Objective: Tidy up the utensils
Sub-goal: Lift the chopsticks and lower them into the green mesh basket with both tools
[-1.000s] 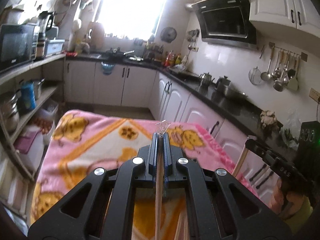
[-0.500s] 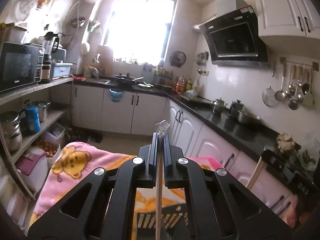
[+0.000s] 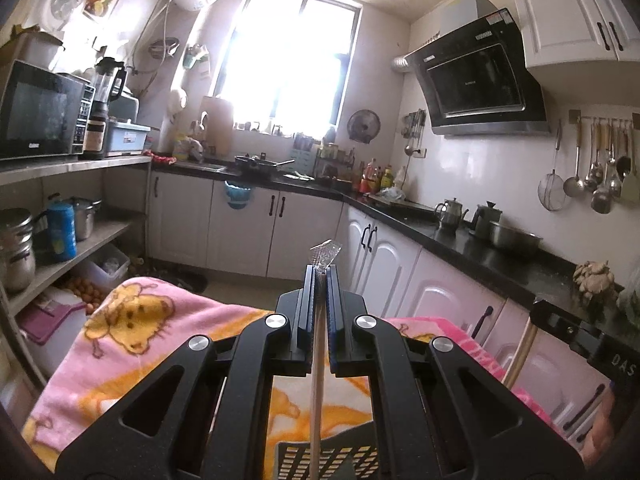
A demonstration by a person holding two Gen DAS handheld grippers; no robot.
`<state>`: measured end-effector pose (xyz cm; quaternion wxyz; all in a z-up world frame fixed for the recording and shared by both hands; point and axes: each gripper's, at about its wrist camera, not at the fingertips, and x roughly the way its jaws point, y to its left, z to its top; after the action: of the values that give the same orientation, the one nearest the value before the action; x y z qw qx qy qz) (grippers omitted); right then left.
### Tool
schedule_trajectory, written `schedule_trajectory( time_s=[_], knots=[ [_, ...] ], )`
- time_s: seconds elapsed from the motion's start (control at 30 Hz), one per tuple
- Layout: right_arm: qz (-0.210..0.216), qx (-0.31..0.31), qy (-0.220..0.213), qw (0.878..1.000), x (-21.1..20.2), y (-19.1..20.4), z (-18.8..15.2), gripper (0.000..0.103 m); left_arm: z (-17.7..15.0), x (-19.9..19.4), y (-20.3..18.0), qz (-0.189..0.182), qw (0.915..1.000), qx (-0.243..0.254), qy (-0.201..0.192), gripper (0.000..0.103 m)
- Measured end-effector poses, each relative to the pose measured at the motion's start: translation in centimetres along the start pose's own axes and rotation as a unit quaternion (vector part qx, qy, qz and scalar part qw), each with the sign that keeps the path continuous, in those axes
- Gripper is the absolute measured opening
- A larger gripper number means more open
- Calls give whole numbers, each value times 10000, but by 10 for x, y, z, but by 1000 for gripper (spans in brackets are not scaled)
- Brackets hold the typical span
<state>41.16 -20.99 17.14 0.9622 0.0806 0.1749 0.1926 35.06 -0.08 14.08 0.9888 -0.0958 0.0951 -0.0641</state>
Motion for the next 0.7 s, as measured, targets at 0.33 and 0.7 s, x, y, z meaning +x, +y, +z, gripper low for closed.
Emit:
schedule_trajectory(
  time_s=[0.33,0.7],
  knots=[
    [43,153,171,9997,16,-4,-35,6,-27,4,10,-115,9996,-103,230,1],
    [-77,191,343,9992,12,-8,-47,7,-43,-3,25,-179,9978,-275,580,1]
  ],
)
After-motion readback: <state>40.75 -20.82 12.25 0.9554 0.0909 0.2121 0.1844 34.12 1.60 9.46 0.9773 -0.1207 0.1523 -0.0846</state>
